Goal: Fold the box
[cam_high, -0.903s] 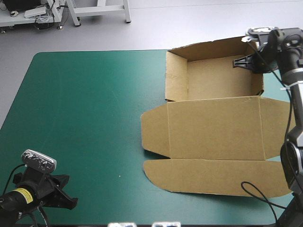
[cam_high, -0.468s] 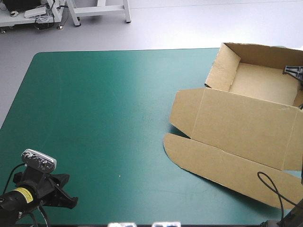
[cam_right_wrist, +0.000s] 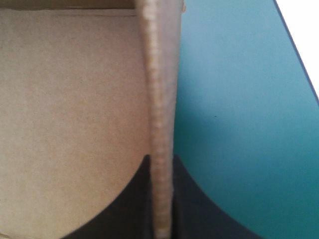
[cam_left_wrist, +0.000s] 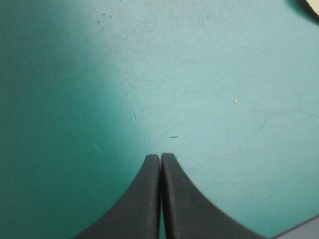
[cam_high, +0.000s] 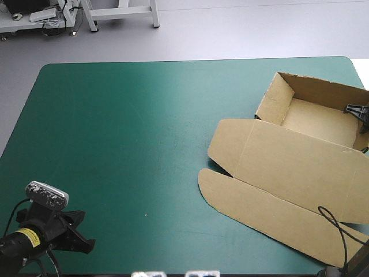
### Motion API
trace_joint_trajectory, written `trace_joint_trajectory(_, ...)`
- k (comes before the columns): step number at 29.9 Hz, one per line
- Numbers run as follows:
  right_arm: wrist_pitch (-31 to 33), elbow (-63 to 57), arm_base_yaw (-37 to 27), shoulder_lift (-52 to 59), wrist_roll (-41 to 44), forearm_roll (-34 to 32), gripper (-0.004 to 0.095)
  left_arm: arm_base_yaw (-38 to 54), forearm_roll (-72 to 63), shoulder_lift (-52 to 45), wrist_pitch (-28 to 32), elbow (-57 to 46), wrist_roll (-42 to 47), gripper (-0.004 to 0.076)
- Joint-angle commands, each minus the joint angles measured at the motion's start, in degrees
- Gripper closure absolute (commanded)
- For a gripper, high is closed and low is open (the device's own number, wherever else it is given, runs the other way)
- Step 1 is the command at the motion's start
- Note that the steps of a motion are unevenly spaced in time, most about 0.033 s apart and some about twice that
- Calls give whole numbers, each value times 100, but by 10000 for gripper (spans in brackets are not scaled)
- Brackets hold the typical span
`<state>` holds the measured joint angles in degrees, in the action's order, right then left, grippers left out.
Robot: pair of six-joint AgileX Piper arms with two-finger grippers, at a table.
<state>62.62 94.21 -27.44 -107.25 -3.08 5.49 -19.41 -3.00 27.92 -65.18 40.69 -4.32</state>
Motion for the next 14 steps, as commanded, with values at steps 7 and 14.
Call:
trace_joint_trajectory(7,-45,130,-34,-333,-65,39,918,-37,-58,38,303,138,26,733)
trace_joint_trajectory(14,65,142,-34,-372,-129,-693,648,-37,-58,38,303,138,26,733)
